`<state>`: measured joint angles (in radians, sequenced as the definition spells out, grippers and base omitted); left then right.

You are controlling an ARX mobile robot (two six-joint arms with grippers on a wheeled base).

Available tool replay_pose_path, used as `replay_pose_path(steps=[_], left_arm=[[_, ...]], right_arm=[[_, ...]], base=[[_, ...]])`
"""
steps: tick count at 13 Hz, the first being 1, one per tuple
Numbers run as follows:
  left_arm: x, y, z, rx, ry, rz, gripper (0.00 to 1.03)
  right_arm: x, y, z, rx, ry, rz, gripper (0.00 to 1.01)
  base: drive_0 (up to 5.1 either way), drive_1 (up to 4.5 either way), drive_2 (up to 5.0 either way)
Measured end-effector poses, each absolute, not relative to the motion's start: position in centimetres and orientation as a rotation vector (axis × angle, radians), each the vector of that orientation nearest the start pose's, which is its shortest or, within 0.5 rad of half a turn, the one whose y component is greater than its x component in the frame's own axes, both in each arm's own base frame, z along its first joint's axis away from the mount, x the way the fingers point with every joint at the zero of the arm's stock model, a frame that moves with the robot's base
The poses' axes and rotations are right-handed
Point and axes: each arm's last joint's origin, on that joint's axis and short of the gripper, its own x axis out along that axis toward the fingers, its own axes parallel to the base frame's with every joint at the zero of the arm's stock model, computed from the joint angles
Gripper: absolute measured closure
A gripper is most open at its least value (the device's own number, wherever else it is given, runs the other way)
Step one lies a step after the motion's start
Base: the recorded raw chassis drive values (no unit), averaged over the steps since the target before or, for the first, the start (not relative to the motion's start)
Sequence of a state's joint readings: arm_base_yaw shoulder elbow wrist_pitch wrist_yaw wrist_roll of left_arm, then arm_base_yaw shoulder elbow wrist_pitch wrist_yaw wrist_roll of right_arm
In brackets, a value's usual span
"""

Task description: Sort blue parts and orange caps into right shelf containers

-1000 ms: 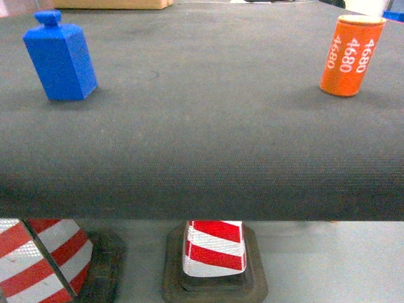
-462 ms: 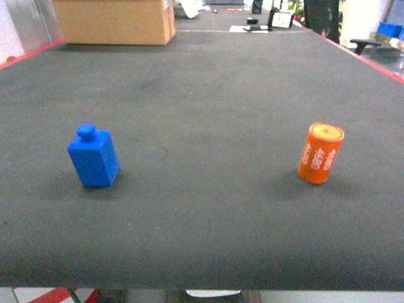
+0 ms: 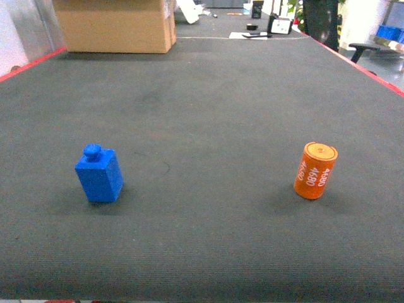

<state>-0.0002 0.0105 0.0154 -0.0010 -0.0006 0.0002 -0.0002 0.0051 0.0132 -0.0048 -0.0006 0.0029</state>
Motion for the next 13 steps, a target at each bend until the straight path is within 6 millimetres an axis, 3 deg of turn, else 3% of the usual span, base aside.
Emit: replay_pose_path(steps=[13], left_arm=[[9.74,0.0,16.75,0.0,-0.001,0.0,0.05]], right_arm=[[9.72,0.0,16.71,0.003,-0.003,0.0,0.03]], base=[[0.0,0.0,0.0]])
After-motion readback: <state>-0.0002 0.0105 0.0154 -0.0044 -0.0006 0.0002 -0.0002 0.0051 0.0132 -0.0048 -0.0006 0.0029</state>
